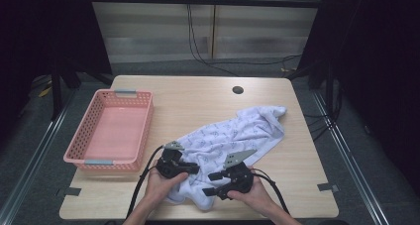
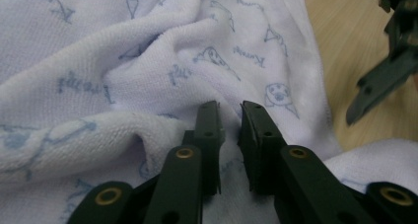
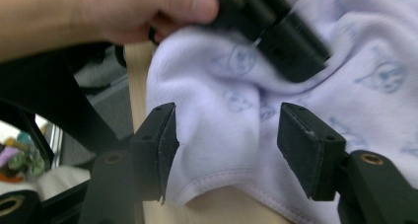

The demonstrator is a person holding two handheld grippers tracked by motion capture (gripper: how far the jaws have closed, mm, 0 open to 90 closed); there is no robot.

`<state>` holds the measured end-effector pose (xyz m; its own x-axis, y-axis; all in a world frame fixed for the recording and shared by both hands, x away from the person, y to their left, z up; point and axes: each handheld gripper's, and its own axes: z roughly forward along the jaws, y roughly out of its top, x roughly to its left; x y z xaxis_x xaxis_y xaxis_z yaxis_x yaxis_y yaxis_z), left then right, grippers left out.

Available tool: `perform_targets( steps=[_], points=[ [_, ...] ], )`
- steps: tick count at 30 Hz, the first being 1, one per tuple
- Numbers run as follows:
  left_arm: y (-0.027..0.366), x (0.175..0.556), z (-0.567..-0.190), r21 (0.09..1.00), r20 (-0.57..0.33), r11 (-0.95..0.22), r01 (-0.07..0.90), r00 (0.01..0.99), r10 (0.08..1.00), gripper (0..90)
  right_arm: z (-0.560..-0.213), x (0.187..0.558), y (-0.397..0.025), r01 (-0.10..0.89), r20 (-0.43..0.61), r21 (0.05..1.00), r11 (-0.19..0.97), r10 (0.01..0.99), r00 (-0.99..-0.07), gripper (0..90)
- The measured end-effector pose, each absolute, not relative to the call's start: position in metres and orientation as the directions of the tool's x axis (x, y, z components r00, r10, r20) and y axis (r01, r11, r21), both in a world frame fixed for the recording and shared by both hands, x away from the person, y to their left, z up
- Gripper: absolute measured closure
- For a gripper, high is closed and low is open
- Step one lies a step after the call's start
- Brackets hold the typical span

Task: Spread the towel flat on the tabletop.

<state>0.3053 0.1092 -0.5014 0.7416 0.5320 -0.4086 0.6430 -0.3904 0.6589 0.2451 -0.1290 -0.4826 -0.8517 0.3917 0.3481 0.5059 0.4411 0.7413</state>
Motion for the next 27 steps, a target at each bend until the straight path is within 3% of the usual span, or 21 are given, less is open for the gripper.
perform_targets(
  steps=[1, 4, 5, 8, 13, 22, 27],
  points=[
    [0.111, 0.305, -0.499, 0.663, -0.409, -0.387, 0.641, 0.743, 0.53, 71.0, -0.485, 0.243, -0.126, 0.501, 0.346, 0.736, 0.455, 0.383, -0.856, 50.0],
    [0.12, 0.302, -0.488, 0.699, -0.417, -0.333, 0.632, 0.739, 0.529, 61.9, -0.49, 0.241, -0.124, 0.498, 0.322, 0.724, 0.478, 0.405, -0.856, 85.2],
    [0.125, 0.3, -0.483, 0.71, -0.42, -0.311, 0.632, 0.734, 0.533, 56.9, -0.488, 0.243, -0.127, 0.511, 0.323, 0.721, 0.467, 0.426, -0.845, 85.8],
    [0.143, 0.292, -0.466, 0.748, -0.398, -0.279, 0.602, 0.743, 0.538, 54.5, -0.476, 0.256, -0.154, 0.54, 0.313, 0.74, 0.401, 0.506, -0.804, 86.1],
    [0.161, 0.277, -0.458, 0.76, -0.379, -0.276, 0.589, 0.746, 0.548, 56.8, -0.463, 0.276, -0.217, 0.576, 0.285, 0.762, 0.296, 0.646, -0.709, 86.0],
    [0.171, 0.266, -0.471, 0.723, -0.339, -0.354, 0.594, 0.751, 0.567, 59.8, -0.493, 0.299, -0.286, 0.694, 0.254, 0.673, 0.255, 0.802, -0.541, 84.4],
    [0.173, 0.262, -0.474, 0.726, -0.354, -0.353, 0.59, 0.761, 0.544, 66.8, -0.488, 0.294, -0.297, 0.677, 0.221, 0.696, 0.238, 0.827, -0.517, 60.1]
  ],
)
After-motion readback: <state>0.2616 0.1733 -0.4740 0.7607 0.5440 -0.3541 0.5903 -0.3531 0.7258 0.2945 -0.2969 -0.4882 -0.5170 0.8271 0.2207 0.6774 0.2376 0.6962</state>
